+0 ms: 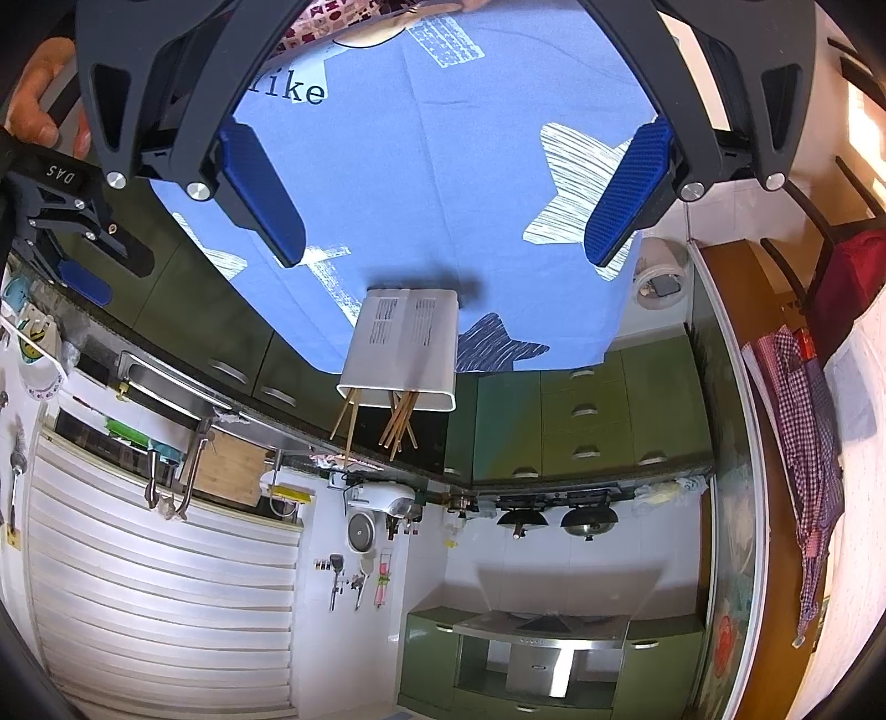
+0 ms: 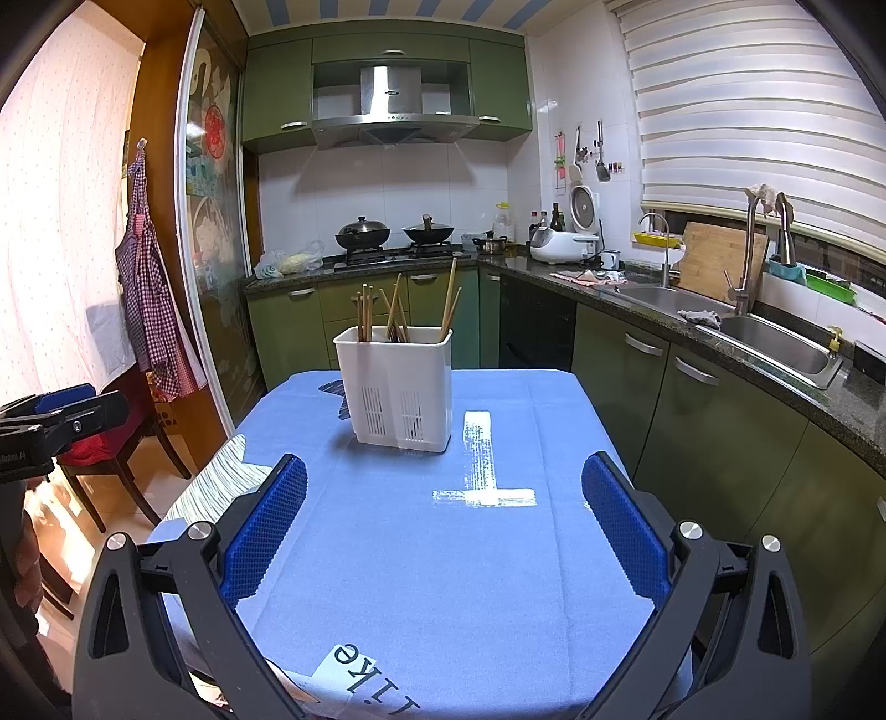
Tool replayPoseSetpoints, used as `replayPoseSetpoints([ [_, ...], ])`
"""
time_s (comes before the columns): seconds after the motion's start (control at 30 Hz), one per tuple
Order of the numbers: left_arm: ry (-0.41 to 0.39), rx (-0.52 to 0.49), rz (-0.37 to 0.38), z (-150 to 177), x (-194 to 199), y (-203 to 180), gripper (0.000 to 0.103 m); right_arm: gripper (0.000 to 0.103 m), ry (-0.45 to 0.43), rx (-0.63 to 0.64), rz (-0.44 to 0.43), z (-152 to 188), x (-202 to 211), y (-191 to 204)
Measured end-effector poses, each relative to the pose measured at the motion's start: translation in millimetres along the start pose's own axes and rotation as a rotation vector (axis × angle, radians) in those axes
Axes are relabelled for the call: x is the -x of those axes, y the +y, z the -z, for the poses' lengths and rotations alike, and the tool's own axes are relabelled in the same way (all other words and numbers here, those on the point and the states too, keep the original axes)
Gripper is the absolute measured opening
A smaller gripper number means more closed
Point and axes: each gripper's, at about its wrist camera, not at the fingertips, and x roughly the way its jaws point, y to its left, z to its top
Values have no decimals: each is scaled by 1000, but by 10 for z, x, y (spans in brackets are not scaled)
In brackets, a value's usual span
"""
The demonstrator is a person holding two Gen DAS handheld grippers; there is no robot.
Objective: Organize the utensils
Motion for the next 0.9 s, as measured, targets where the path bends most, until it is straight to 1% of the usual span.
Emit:
replayPoseSetpoints([
  [0.37,10,-24,-17,-20,-1,-50,96,98,7,-1,1,11,-28,-9],
  [0.47,14,-18,0,-15,0,-46,96,98,7,-1,2,17,-28,-2],
  [0.53,1,-17,13,-32,10,-35,96,98,8,-2,1,16,-29,-2],
  [0.67,-61,-29,-22,-45,80,-31,96,98,12,-1,2,33,-50,-11],
  [0.73,-81,-28,-19,-55,102,-20,96,98,16,-1,1,51,-66,-8],
  [0.9,-78,-28,-2,-68,69,15,96,98,21,-1,0,68,-90,-11],
])
